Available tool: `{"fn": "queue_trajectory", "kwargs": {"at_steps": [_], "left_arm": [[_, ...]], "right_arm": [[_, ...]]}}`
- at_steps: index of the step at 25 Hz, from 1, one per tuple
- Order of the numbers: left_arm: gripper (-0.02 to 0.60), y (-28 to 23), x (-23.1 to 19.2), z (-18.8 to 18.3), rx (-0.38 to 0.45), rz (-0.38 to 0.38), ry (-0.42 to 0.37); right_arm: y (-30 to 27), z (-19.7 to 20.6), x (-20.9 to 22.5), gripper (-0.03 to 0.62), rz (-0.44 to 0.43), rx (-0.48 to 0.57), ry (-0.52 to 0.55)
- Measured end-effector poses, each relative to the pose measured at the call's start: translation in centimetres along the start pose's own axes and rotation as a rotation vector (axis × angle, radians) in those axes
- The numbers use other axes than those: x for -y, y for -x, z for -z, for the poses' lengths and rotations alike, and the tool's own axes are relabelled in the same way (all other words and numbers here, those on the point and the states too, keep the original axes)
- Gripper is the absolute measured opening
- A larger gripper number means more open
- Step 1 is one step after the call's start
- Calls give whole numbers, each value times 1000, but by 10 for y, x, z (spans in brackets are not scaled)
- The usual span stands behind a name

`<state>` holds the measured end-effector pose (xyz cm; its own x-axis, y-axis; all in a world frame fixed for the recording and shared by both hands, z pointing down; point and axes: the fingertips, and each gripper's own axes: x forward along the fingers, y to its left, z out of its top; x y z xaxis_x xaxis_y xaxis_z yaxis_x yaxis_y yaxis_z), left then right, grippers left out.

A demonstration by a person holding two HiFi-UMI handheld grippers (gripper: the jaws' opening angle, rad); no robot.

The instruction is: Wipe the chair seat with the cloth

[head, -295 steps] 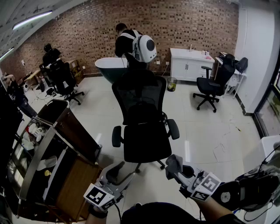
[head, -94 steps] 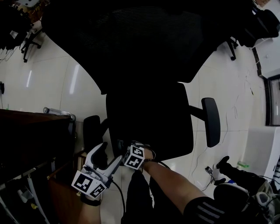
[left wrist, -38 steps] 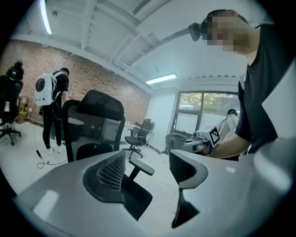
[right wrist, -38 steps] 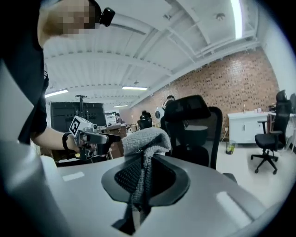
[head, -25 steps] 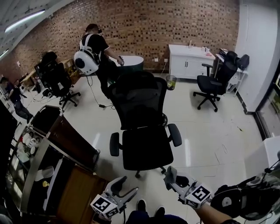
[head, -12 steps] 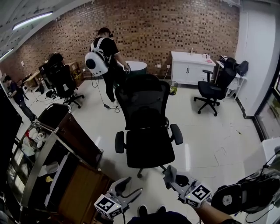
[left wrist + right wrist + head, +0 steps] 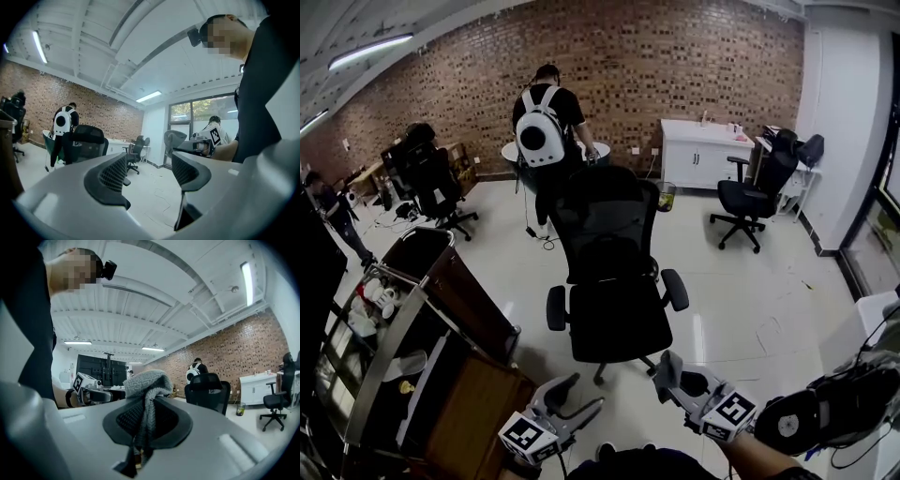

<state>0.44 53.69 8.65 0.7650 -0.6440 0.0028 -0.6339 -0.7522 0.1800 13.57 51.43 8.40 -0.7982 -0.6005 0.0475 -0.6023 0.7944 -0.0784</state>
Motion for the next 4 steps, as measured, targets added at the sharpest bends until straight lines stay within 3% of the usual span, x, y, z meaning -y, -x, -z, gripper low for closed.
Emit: {"fn": "queue_trajectory", "kwargs": {"at_steps": [4], "left_arm": [[322, -7, 10, 0, -12, 14, -5]], "right_arm": [[15, -6, 5, 32, 21, 18, 0]]}}
